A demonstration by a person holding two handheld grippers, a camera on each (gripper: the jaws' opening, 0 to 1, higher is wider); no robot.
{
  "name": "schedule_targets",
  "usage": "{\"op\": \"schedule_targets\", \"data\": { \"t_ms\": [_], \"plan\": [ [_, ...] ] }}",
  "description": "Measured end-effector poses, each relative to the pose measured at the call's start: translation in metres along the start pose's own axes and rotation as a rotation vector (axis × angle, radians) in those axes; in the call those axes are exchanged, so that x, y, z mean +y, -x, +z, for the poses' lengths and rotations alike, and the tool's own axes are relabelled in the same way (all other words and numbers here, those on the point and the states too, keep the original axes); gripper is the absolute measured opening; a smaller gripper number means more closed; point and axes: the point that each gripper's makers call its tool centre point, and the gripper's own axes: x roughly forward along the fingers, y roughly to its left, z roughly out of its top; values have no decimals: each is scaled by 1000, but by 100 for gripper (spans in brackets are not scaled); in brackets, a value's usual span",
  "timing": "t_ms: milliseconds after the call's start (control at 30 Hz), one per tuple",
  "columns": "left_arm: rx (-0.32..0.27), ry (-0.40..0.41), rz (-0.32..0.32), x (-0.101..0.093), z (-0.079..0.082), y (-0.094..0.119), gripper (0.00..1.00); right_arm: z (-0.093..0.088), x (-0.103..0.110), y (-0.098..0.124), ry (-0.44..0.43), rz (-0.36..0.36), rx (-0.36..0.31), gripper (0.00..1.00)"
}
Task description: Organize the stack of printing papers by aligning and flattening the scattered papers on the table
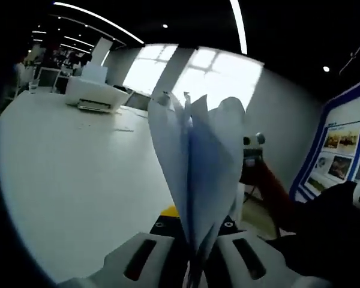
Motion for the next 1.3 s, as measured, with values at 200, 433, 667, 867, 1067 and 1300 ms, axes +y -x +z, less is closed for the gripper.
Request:
{"op": "schedule_targets", "data": {
  "t_ms": [200, 433, 667, 867, 1067, 1300],
  "plan": [
    [28, -95, 111, 23, -10, -17, 6, -14, -25, -8, 74, -102, 54, 0],
    [70, -156, 207, 44, -25, -35, 6, -27, -50, -15, 81, -167, 73, 0],
    [92, -191, 265, 61, -38, -48, 6, -44, -77, -23, 117, -248, 103, 0],
    [84, -265, 302, 75, -48, -51, 7, -55, -101, -19, 208, -342, 147, 12],
    [48, -320, 278, 79, -49, -52, 6, -46, -115, 4, 227, -418, 109, 18],
    [61, -280, 249, 83, -51, -55, 7, -33, -123, 33, 237, -490, 58, 22]
  ]
}}
